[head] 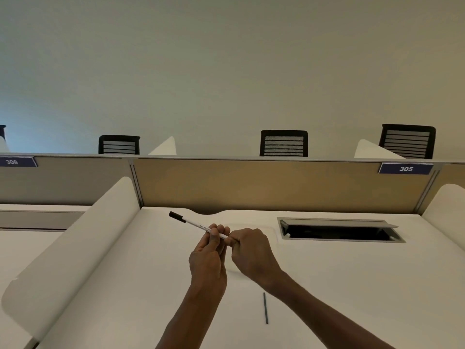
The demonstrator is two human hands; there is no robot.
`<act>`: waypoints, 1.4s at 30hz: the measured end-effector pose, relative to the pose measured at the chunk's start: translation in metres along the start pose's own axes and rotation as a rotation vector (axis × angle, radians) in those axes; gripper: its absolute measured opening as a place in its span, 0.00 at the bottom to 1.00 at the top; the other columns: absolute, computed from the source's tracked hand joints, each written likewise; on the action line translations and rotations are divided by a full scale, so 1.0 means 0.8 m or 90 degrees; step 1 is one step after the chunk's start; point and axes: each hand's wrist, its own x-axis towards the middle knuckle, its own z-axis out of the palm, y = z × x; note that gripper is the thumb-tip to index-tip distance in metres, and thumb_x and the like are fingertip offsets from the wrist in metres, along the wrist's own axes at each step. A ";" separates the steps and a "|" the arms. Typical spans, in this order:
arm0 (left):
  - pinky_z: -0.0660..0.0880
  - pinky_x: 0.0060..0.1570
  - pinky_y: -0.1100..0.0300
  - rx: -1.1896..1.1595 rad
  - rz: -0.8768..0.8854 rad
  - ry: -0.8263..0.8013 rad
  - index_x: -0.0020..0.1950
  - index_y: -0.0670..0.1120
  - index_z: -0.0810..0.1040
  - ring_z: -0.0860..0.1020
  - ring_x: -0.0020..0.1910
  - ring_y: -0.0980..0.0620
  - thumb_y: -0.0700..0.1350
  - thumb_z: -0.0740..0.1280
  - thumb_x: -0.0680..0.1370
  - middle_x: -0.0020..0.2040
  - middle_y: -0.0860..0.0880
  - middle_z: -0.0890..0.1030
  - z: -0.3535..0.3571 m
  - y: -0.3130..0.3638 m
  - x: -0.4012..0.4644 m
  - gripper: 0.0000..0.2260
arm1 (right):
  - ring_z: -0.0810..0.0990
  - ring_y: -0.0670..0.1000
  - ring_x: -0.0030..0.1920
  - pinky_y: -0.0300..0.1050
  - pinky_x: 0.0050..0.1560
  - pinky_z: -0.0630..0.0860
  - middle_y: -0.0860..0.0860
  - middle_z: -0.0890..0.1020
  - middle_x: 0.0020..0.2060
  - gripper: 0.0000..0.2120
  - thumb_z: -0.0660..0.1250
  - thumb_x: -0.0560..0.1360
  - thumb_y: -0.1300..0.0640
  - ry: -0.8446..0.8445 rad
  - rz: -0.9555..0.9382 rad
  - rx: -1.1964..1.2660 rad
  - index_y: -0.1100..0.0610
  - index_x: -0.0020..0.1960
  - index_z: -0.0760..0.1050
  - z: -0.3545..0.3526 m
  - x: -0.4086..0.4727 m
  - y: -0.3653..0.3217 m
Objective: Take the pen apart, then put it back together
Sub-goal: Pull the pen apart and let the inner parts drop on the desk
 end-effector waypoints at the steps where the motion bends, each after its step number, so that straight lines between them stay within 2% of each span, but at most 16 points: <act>1: 0.77 0.54 0.53 -0.012 -0.009 0.011 0.56 0.39 0.80 0.84 0.48 0.48 0.38 0.64 0.80 0.46 0.44 0.85 0.001 -0.001 0.000 0.08 | 0.74 0.51 0.32 0.40 0.35 0.67 0.55 0.84 0.36 0.11 0.61 0.78 0.60 0.027 -0.029 -0.035 0.58 0.43 0.81 0.003 -0.003 0.000; 4: 0.79 0.48 0.57 -0.038 -0.039 0.038 0.55 0.38 0.80 0.85 0.44 0.50 0.39 0.65 0.80 0.45 0.44 0.85 0.006 -0.006 -0.001 0.08 | 0.79 0.54 0.34 0.42 0.35 0.66 0.55 0.84 0.38 0.13 0.57 0.80 0.58 0.086 -0.098 -0.099 0.58 0.47 0.79 0.012 -0.010 0.004; 6: 0.79 0.47 0.58 -0.038 -0.055 0.054 0.54 0.39 0.81 0.86 0.42 0.51 0.39 0.66 0.79 0.42 0.45 0.86 0.007 -0.009 -0.001 0.07 | 0.79 0.55 0.34 0.45 0.33 0.69 0.55 0.83 0.38 0.12 0.56 0.80 0.58 0.094 -0.118 -0.132 0.59 0.50 0.79 0.015 -0.014 0.010; 9: 0.81 0.44 0.59 -0.027 -0.066 0.071 0.53 0.38 0.82 0.86 0.41 0.51 0.40 0.67 0.79 0.40 0.45 0.87 0.009 -0.012 -0.001 0.07 | 0.77 0.52 0.25 0.43 0.25 0.75 0.54 0.81 0.31 0.03 0.68 0.73 0.63 0.113 -0.157 -0.196 0.60 0.45 0.80 0.016 -0.020 0.015; 11: 0.82 0.39 0.60 -0.021 -0.071 0.077 0.53 0.38 0.82 0.86 0.40 0.51 0.40 0.67 0.79 0.40 0.45 0.87 0.009 -0.012 0.000 0.07 | 0.75 0.50 0.22 0.40 0.22 0.73 0.53 0.80 0.28 0.03 0.73 0.69 0.63 0.134 -0.210 -0.225 0.60 0.42 0.80 0.017 -0.020 0.019; 14: 0.82 0.35 0.61 -0.009 -0.076 0.077 0.52 0.38 0.82 0.86 0.38 0.51 0.41 0.67 0.79 0.39 0.45 0.87 0.009 -0.012 0.001 0.07 | 0.75 0.49 0.22 0.38 0.22 0.73 0.53 0.80 0.28 0.04 0.73 0.69 0.61 0.156 -0.263 -0.299 0.60 0.43 0.81 0.017 -0.018 0.028; 17: 0.82 0.38 0.60 0.001 -0.079 0.066 0.51 0.38 0.83 0.86 0.39 0.51 0.41 0.67 0.79 0.40 0.45 0.87 0.008 -0.010 0.001 0.07 | 0.76 0.50 0.23 0.39 0.23 0.73 0.54 0.80 0.29 0.04 0.72 0.71 0.62 0.149 -0.278 -0.326 0.61 0.44 0.80 0.017 -0.019 0.029; 19: 0.82 0.43 0.58 0.005 -0.075 0.041 0.52 0.39 0.82 0.86 0.41 0.50 0.41 0.67 0.79 0.41 0.45 0.87 0.007 -0.007 0.002 0.07 | 0.78 0.52 0.28 0.41 0.28 0.71 0.55 0.81 0.33 0.03 0.66 0.76 0.62 0.115 -0.229 -0.244 0.60 0.46 0.79 0.015 -0.018 0.022; 21: 0.81 0.46 0.57 0.003 -0.062 0.010 0.53 0.39 0.82 0.86 0.44 0.50 0.41 0.65 0.80 0.43 0.45 0.86 0.006 -0.004 0.003 0.08 | 0.78 0.54 0.33 0.43 0.33 0.70 0.55 0.82 0.36 0.13 0.58 0.81 0.58 0.054 -0.119 -0.095 0.60 0.45 0.78 0.005 -0.012 0.014; 23: 0.80 0.48 0.57 -0.005 -0.048 -0.015 0.51 0.38 0.81 0.85 0.45 0.49 0.41 0.63 0.81 0.43 0.45 0.85 0.005 0.000 0.005 0.08 | 0.78 0.52 0.32 0.45 0.34 0.73 0.55 0.83 0.35 0.17 0.57 0.82 0.53 -0.020 0.042 0.147 0.60 0.42 0.79 -0.009 -0.005 0.008; 25: 0.78 0.51 0.56 -0.010 -0.040 -0.029 0.53 0.38 0.80 0.84 0.46 0.49 0.41 0.63 0.81 0.44 0.45 0.83 0.002 0.002 0.005 0.09 | 0.78 0.49 0.29 0.42 0.30 0.73 0.55 0.84 0.35 0.17 0.58 0.82 0.51 -0.088 0.191 0.397 0.60 0.44 0.80 -0.020 -0.001 0.006; 27: 0.79 0.51 0.57 -0.017 -0.035 -0.026 0.56 0.38 0.80 0.84 0.47 0.49 0.41 0.63 0.81 0.46 0.44 0.84 0.000 0.003 0.004 0.09 | 0.78 0.50 0.28 0.40 0.28 0.71 0.56 0.84 0.34 0.19 0.57 0.82 0.48 -0.128 0.281 0.506 0.61 0.47 0.79 -0.026 -0.002 0.007; 31: 0.79 0.51 0.56 -0.022 -0.022 -0.022 0.56 0.39 0.80 0.85 0.49 0.50 0.41 0.63 0.81 0.46 0.46 0.86 -0.001 0.004 0.001 0.09 | 0.75 0.48 0.26 0.38 0.26 0.68 0.54 0.82 0.30 0.22 0.60 0.81 0.48 -0.121 0.320 0.527 0.65 0.43 0.81 -0.023 -0.007 0.010; 35: 0.80 0.48 0.56 -0.016 -0.018 -0.025 0.56 0.40 0.79 0.85 0.48 0.50 0.41 0.63 0.81 0.47 0.47 0.85 -0.003 0.000 -0.002 0.09 | 0.75 0.47 0.26 0.35 0.26 0.69 0.53 0.81 0.29 0.15 0.65 0.79 0.55 -0.054 0.270 0.546 0.64 0.41 0.82 -0.015 -0.017 0.013; 39: 0.81 0.45 0.56 -0.027 -0.027 -0.008 0.57 0.41 0.79 0.85 0.47 0.51 0.42 0.63 0.81 0.47 0.48 0.86 -0.007 -0.002 -0.001 0.09 | 0.80 0.46 0.28 0.35 0.30 0.74 0.53 0.84 0.32 0.05 0.69 0.76 0.60 0.030 0.217 0.463 0.59 0.44 0.83 -0.006 -0.023 0.016; 42: 0.83 0.41 0.57 -0.057 -0.042 -0.001 0.57 0.40 0.79 0.86 0.46 0.50 0.41 0.64 0.81 0.46 0.47 0.86 -0.007 -0.005 -0.001 0.09 | 0.82 0.47 0.30 0.35 0.33 0.78 0.51 0.85 0.33 0.03 0.72 0.74 0.61 0.082 0.184 0.429 0.56 0.44 0.83 0.000 -0.027 0.021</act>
